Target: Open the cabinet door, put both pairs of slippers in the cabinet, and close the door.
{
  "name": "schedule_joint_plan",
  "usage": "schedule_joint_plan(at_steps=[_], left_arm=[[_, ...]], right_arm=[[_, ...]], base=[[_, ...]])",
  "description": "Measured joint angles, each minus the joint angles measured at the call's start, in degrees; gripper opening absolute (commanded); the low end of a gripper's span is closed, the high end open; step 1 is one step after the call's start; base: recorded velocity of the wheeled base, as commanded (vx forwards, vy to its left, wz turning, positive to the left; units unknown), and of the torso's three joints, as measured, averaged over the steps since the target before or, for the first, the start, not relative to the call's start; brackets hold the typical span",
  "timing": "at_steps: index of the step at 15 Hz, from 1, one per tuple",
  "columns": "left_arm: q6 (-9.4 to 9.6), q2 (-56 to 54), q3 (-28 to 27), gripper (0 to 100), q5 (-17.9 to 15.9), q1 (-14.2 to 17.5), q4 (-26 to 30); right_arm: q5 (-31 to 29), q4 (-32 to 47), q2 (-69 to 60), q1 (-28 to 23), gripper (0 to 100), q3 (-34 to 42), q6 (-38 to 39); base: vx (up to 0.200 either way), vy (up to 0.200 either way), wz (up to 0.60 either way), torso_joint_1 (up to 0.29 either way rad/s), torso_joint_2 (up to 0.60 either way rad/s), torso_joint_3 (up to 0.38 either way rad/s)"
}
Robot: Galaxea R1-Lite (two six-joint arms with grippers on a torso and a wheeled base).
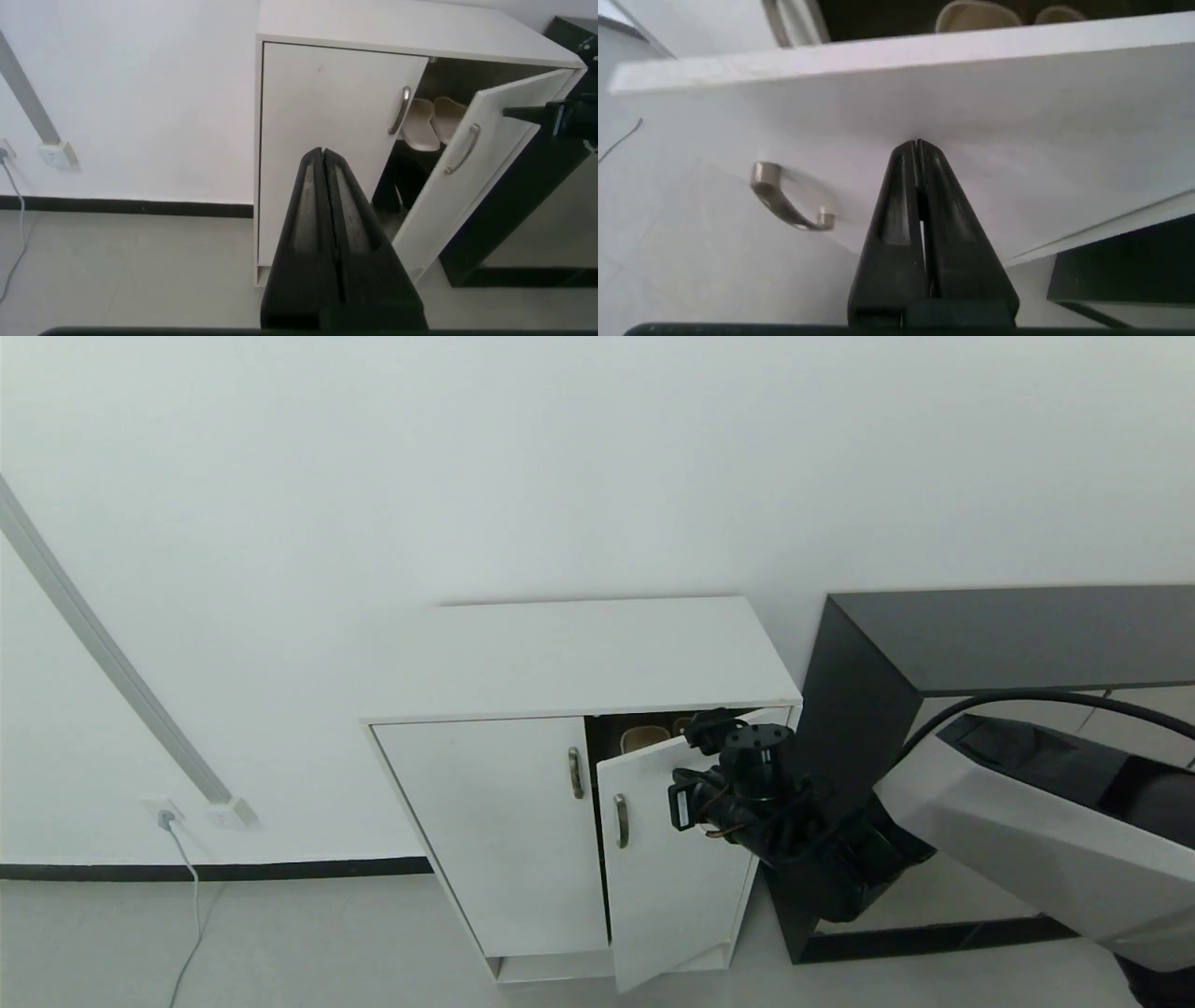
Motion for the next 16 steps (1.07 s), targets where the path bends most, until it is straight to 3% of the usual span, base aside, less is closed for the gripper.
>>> schedule_joint_plan(at_steps=[16], left_arm=[[0.0,0.0,0.0,0,0.0,0.0,0.0]], right_arm=[[0.0,4.9,4.8,-3.0,0,-9.3,0.0]], base=[[0.0,0.0,0.0,0.0,0.0,0.0]])
